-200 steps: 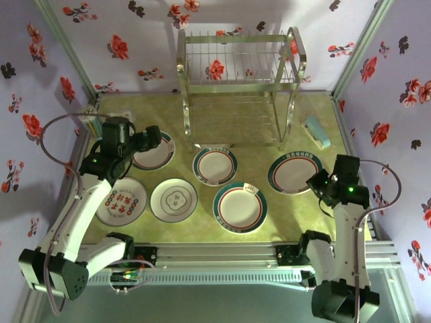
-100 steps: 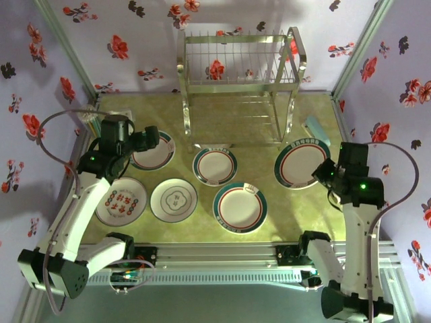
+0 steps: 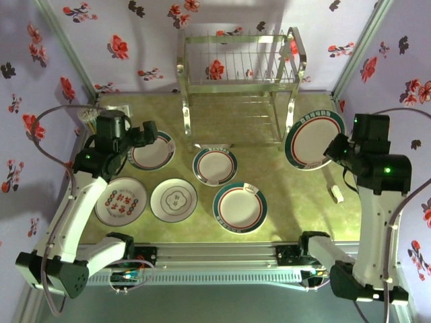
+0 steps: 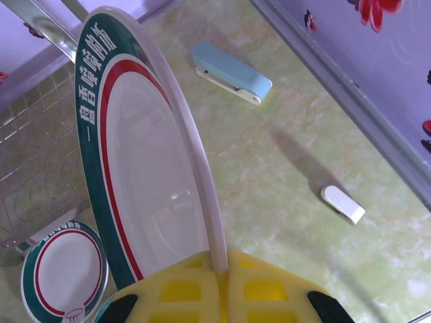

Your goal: Load the plates into the dish rack

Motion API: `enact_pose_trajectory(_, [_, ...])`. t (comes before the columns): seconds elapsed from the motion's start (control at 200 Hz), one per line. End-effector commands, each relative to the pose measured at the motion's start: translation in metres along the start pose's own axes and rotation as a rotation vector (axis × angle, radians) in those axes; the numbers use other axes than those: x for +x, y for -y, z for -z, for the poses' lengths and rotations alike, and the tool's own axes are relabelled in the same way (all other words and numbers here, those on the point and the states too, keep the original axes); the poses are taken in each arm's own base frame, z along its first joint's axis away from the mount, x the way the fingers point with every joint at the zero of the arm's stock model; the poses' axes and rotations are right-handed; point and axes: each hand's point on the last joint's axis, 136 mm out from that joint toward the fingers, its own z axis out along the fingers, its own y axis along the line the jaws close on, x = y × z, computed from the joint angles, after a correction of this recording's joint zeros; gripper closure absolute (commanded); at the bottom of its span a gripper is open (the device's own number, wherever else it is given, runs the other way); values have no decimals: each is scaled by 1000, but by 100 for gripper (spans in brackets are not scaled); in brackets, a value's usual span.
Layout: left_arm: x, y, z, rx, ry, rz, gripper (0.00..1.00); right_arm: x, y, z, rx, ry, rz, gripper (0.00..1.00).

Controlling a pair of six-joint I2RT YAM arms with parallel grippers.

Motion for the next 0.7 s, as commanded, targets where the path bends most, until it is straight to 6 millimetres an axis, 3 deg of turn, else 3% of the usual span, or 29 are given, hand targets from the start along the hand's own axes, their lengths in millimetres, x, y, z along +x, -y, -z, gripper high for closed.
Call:
enact_pose_trajectory(0.0, [-11,-5,9,-28,8,-35,0,-6,-1,8,26,3,78,100])
enact_pose_trajectory(0.475, [-29,-3,25,-27,46,-55,0,-74,-22,69,28,177,189,100])
enact_pose_trajectory(0.695, [-34,-1,25,-22,56,-40,0,-118,-39,97,43,340,189,100])
